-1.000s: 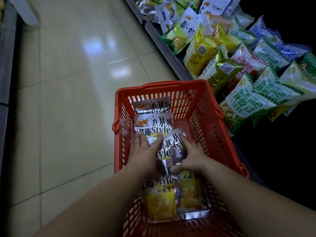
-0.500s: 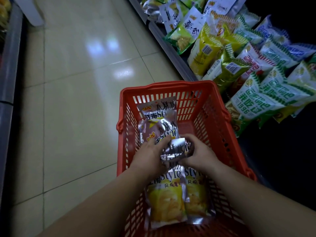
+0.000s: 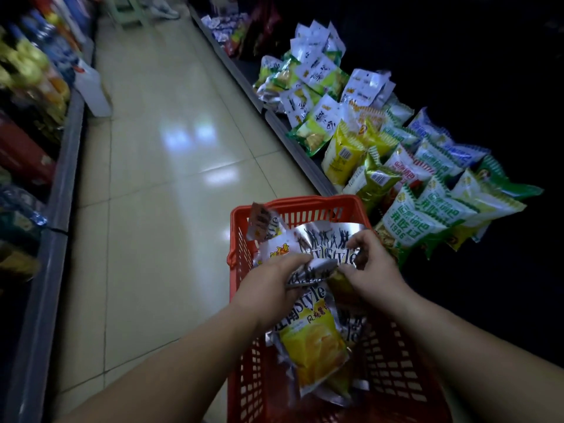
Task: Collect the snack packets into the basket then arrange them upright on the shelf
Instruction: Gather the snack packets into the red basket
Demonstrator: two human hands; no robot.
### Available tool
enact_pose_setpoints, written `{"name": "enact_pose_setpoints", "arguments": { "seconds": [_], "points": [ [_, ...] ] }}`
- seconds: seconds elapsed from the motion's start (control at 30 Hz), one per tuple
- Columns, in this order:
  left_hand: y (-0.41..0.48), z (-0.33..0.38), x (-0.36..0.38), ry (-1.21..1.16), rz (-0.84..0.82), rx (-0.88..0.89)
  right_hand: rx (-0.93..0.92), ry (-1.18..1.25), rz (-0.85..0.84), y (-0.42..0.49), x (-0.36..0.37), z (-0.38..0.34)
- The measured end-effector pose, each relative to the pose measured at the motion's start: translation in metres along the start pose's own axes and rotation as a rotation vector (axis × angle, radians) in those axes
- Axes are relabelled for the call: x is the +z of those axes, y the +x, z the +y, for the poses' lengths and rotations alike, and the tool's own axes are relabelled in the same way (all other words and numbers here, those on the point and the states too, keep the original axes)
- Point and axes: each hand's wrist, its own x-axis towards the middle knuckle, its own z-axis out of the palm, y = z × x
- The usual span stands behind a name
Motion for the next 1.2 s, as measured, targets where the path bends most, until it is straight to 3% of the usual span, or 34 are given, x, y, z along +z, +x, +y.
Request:
{"name": "enact_pose_setpoints", "arguments": {
  "seconds": [0.23, 0.47, 0.67, 0.83, 0.93, 1.2],
  "points": [
    [-0.041, 0.053, -0.055, 0.005, 0.059, 0.069, -0.125, 0.017, 0.097, -0.049, -0.057, -0.073],
    [-0.071, 0.086, -0.089, -0.15, 0.14, 0.051, -0.145, 0.07, 0.198, -0.109, -0.097, -0.115],
    [-0.069, 0.099, -0.083, -0.335, 0.074, 0.061, -0.124, 0.063, 0.211, -0.138, -0.103, -0.105],
    [-0.067, 0.097, -0.068, -0.233, -0.002, 0.066, -0.091, 0.067, 0.162, -0.137, -0.097, -0.087],
    [-0.061, 0.095, -0.064, -0.331, -0.023, 0.019, -0.099, 0.079, 0.145, -0.126, -0.095, -0.085],
    [-0.048, 0.101, -0.065, -0.312, 0.023, 0.054, -0.097, 0.071, 0.14, -0.109, -0.102, -0.073]
  ]
}}
